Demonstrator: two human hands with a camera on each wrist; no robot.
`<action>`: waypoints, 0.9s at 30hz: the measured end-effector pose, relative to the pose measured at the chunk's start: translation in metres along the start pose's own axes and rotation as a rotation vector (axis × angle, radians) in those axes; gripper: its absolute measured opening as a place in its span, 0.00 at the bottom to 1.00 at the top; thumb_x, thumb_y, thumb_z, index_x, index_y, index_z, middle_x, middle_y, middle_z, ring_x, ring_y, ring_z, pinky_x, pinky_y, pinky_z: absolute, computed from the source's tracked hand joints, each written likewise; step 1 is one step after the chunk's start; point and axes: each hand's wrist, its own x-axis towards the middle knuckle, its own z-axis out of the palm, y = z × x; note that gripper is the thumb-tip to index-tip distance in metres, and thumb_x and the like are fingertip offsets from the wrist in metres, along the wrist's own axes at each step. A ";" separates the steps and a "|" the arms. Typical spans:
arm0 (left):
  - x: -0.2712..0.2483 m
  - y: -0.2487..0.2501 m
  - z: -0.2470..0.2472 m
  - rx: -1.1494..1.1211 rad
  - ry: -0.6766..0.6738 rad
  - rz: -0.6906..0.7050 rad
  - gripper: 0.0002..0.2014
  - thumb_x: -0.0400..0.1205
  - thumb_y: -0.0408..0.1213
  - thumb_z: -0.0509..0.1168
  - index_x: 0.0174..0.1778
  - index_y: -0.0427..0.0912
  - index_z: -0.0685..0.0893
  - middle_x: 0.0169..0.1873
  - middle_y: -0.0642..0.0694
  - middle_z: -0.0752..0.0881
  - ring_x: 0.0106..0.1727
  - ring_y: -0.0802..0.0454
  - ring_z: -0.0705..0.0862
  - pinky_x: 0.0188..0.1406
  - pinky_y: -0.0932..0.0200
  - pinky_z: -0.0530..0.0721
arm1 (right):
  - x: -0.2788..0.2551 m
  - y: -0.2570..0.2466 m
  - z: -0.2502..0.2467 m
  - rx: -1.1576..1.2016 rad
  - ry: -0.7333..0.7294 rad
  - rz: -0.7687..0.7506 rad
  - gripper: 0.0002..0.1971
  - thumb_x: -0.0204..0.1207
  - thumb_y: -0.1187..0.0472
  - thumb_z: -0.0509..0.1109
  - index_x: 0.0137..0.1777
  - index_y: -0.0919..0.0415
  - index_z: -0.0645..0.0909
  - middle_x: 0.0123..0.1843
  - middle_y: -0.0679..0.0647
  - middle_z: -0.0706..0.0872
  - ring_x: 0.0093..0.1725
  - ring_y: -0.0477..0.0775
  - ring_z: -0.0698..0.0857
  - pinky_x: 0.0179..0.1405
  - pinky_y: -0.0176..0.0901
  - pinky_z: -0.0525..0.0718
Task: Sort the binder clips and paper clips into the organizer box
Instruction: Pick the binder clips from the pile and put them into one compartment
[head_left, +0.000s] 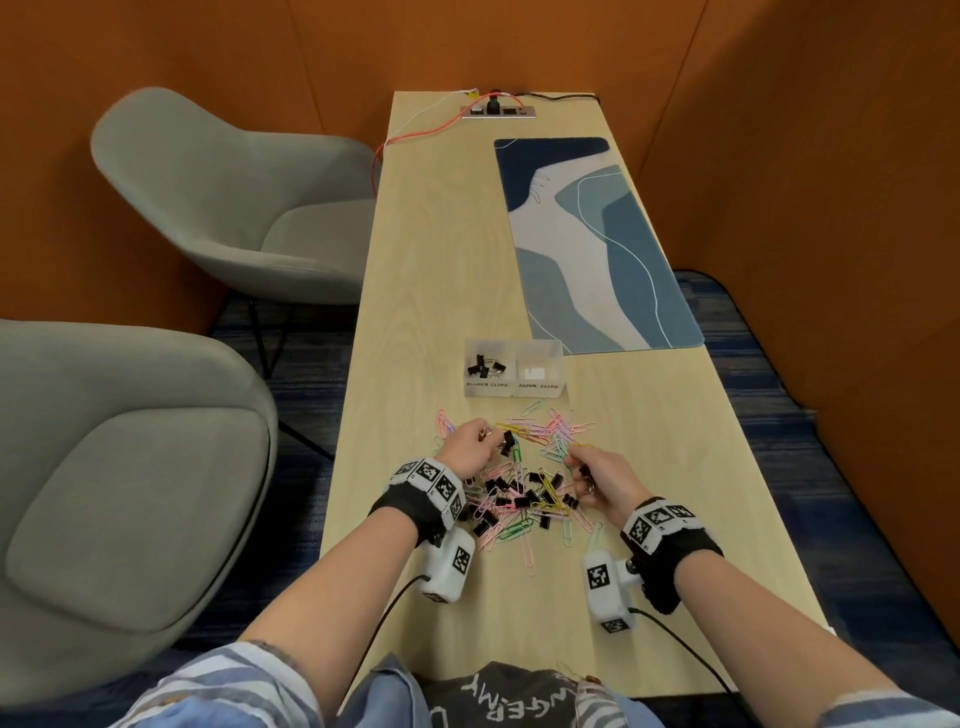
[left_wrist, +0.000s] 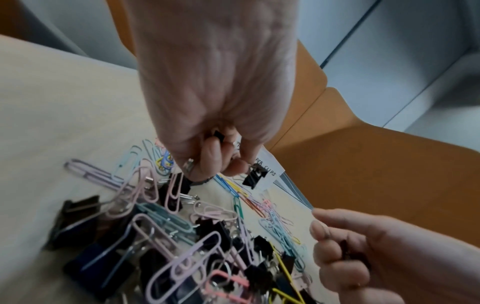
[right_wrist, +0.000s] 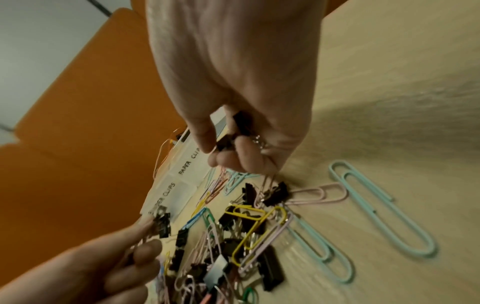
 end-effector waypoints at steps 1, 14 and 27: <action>0.000 0.000 0.000 -0.004 -0.009 -0.015 0.11 0.87 0.43 0.54 0.52 0.39 0.75 0.42 0.44 0.81 0.27 0.55 0.74 0.29 0.59 0.72 | -0.001 0.000 0.000 -0.161 0.029 -0.073 0.13 0.79 0.56 0.65 0.33 0.59 0.75 0.25 0.51 0.72 0.20 0.46 0.68 0.15 0.32 0.63; 0.011 -0.003 -0.006 -0.131 0.178 -0.076 0.12 0.86 0.43 0.55 0.47 0.36 0.75 0.46 0.38 0.81 0.44 0.45 0.77 0.47 0.51 0.76 | -0.003 0.009 0.015 -1.304 0.073 -0.474 0.10 0.77 0.63 0.61 0.56 0.60 0.77 0.52 0.59 0.87 0.50 0.62 0.85 0.42 0.47 0.79; 0.053 0.072 -0.052 -0.019 0.369 -0.208 0.17 0.87 0.34 0.54 0.63 0.25 0.78 0.63 0.30 0.82 0.65 0.35 0.81 0.59 0.49 0.79 | -0.009 -0.014 0.012 -1.071 0.068 -0.506 0.10 0.79 0.56 0.54 0.38 0.58 0.66 0.34 0.54 0.78 0.34 0.58 0.76 0.36 0.49 0.73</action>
